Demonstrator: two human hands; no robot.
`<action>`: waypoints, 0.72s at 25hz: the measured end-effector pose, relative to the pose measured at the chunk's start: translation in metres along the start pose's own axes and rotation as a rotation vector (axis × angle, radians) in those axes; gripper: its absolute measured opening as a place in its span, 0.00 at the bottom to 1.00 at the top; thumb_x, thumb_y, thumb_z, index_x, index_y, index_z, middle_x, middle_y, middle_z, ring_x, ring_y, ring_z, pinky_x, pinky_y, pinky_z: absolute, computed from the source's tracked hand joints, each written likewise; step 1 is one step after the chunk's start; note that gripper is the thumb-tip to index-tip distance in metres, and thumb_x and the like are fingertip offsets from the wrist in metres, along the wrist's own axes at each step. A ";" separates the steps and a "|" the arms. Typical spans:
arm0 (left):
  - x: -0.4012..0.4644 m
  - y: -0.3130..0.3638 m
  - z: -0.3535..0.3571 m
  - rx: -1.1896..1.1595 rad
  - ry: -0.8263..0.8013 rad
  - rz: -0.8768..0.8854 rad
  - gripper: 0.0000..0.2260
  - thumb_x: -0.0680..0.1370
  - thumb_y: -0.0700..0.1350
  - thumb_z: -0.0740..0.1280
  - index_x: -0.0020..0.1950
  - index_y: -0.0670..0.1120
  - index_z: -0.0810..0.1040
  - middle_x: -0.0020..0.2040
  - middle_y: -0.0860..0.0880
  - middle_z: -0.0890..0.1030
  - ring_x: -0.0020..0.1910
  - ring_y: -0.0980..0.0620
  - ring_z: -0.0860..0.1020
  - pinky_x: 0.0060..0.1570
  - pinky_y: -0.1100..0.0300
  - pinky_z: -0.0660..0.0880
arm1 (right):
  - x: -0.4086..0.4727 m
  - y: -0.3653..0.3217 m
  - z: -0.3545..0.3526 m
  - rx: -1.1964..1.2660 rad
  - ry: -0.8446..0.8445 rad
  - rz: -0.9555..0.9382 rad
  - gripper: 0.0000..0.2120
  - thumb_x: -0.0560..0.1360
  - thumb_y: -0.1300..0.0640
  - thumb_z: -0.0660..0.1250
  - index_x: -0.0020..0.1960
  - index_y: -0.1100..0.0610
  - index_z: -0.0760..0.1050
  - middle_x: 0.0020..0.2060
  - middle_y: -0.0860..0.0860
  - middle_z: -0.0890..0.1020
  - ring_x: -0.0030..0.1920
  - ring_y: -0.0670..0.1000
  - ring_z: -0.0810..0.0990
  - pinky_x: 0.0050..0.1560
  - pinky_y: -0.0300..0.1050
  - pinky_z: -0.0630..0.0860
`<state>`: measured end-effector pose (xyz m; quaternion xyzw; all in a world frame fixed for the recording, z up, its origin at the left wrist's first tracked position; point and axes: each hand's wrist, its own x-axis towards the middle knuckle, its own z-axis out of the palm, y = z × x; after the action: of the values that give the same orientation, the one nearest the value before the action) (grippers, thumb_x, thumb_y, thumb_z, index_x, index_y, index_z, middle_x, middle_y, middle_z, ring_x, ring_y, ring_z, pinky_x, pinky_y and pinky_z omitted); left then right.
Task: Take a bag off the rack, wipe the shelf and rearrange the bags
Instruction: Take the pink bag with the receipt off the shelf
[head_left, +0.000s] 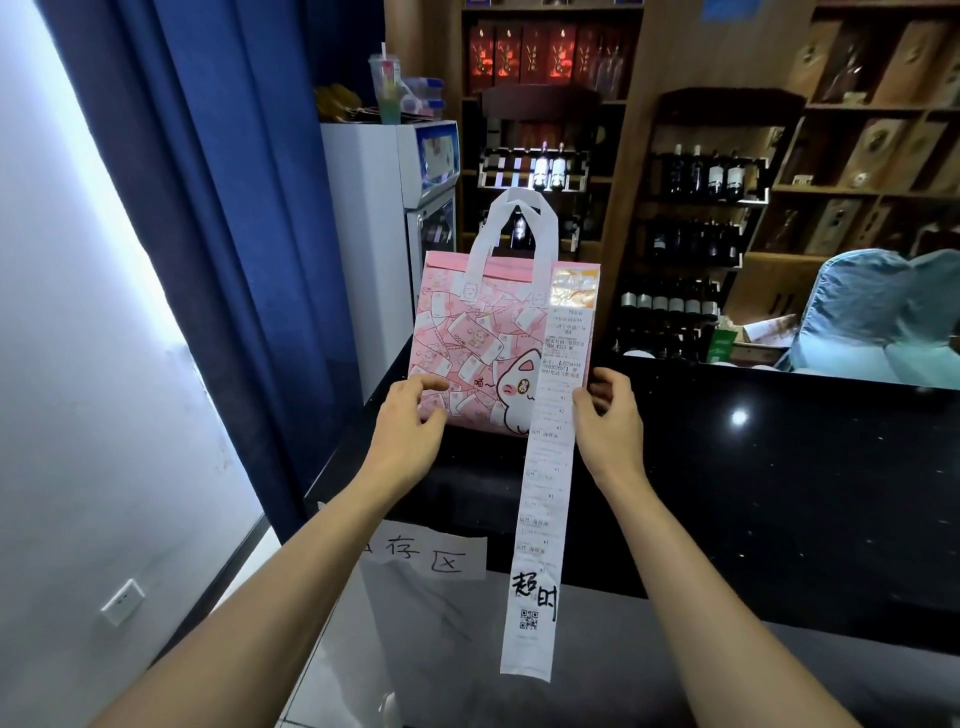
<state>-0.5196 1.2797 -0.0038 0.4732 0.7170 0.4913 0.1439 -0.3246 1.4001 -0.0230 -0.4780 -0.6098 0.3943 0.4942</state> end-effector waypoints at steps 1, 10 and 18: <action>-0.003 0.002 0.002 0.026 -0.006 0.020 0.13 0.79 0.41 0.60 0.59 0.55 0.76 0.63 0.52 0.74 0.54 0.58 0.74 0.58 0.57 0.71 | -0.003 -0.001 -0.003 -0.047 0.001 -0.027 0.18 0.79 0.50 0.67 0.68 0.49 0.70 0.62 0.46 0.75 0.60 0.46 0.76 0.56 0.43 0.73; -0.063 0.019 0.004 0.308 0.004 0.063 0.11 0.77 0.45 0.63 0.57 0.52 0.80 0.59 0.52 0.77 0.58 0.46 0.74 0.61 0.48 0.71 | -0.058 -0.012 -0.023 -0.439 -0.063 -0.326 0.14 0.79 0.53 0.64 0.64 0.52 0.76 0.62 0.48 0.77 0.62 0.51 0.72 0.66 0.52 0.70; -0.155 0.026 -0.013 0.371 0.119 -0.033 0.08 0.77 0.48 0.63 0.55 0.55 0.77 0.55 0.55 0.77 0.55 0.53 0.76 0.57 0.50 0.78 | -0.128 -0.019 -0.013 -0.348 -0.388 -0.432 0.15 0.78 0.53 0.65 0.64 0.50 0.76 0.61 0.47 0.77 0.63 0.49 0.73 0.67 0.51 0.70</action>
<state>-0.4347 1.1471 -0.0159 0.4500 0.8100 0.3756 0.0197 -0.3086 1.2712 -0.0316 -0.3312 -0.8378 0.2541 0.3518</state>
